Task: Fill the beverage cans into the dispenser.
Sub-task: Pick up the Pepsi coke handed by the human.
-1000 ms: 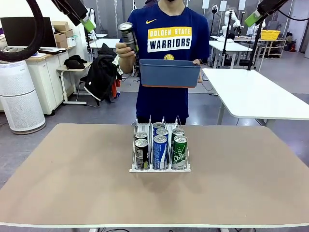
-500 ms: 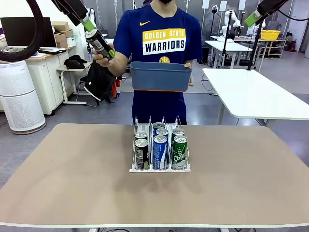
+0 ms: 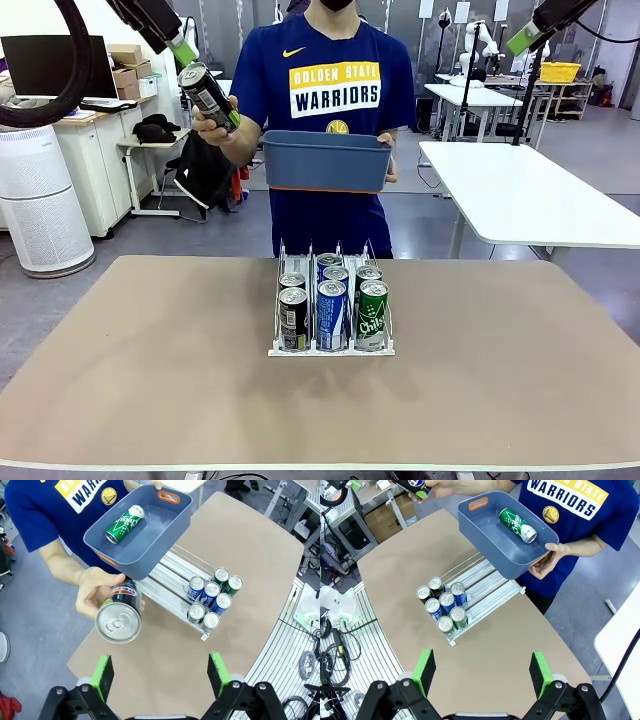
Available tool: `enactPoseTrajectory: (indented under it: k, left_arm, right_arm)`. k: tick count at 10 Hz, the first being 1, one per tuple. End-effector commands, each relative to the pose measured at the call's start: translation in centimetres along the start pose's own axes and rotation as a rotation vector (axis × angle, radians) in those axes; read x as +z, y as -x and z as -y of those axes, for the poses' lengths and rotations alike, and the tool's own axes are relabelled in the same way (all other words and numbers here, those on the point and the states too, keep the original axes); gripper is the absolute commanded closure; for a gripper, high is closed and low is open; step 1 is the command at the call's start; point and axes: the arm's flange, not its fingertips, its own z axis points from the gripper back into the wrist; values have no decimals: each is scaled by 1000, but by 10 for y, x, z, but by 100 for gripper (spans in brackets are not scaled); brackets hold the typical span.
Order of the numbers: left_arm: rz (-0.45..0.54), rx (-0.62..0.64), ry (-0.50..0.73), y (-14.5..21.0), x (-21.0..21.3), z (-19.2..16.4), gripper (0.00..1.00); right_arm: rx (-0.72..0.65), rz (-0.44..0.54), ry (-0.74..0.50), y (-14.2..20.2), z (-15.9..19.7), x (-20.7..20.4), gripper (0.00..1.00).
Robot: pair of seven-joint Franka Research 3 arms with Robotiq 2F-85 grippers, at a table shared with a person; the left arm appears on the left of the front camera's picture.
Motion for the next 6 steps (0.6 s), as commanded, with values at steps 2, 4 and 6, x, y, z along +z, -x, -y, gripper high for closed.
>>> enactPoseTrajectory:
  k: [2, 4, 6]
  left_arm:
    - [-4, -7, -9, 1, 1, -1, 0]
    - [-4, -7, -9, 1, 1, -1, 0]
    - [-4, -7, -9, 1, 1, -1, 0]
  right_arm:
    - [-2, 4, -4, 1, -2, 0, 0]
    - [-2, 4, -4, 1, -2, 0, 0]
    - [-2, 4, -4, 1, -2, 0, 0]
